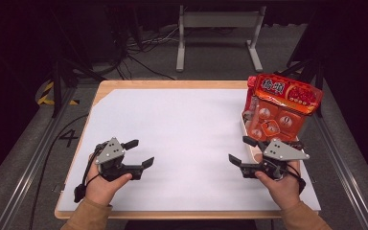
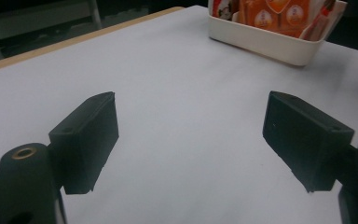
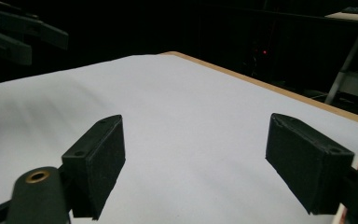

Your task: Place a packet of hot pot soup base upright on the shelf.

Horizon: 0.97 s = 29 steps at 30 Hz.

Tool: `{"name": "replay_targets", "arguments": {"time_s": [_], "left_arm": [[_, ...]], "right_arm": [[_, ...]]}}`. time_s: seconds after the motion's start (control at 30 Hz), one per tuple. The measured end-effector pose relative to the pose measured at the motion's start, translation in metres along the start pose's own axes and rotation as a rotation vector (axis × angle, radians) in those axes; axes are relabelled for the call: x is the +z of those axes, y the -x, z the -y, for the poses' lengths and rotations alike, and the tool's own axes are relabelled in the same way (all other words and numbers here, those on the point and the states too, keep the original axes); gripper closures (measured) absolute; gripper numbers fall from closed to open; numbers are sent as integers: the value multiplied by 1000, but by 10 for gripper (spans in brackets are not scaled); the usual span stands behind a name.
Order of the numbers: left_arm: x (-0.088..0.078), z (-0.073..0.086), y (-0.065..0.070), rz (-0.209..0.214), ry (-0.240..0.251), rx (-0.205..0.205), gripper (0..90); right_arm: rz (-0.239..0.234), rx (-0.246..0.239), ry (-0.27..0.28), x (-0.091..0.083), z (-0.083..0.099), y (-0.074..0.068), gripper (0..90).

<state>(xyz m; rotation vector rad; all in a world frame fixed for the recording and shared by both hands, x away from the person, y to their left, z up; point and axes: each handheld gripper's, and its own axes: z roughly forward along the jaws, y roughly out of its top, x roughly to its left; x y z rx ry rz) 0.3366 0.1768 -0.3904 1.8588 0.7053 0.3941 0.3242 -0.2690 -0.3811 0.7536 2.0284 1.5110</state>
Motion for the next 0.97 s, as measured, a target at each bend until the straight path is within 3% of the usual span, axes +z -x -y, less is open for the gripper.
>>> {"name": "replay_targets", "arguments": {"time_s": [0.17, 0.3, 0.37, 0.53, 0.63, 0.8, 0.97], "left_arm": [[4, 22, -1, -1, 10, -22, 172], [7, 28, -2, 2, 15, -22, 171], [13, 34, -5, 16, -9, -42, 172], [16, 39, -8, 11, -24, -43, 166], [15, 41, -10, -7, -19, -31, 163], [13, 41, -11, -3, -10, -30, 160], [13, 41, -9, -12, -53, -38, 169]], "right_arm": [[16, -8, -29, 8, 20, -1, 206], [16, 1, -43, 13, 27, -2, 206], [15, -2, -66, 17, 33, -3, 206], [10, -19, -91, 23, 38, -5, 206], [9, -15, -86, 24, 39, -5, 205], [6, -7, -76, 23, 38, -5, 202], [3, -9, -74, 22, 38, -6, 201]]}}
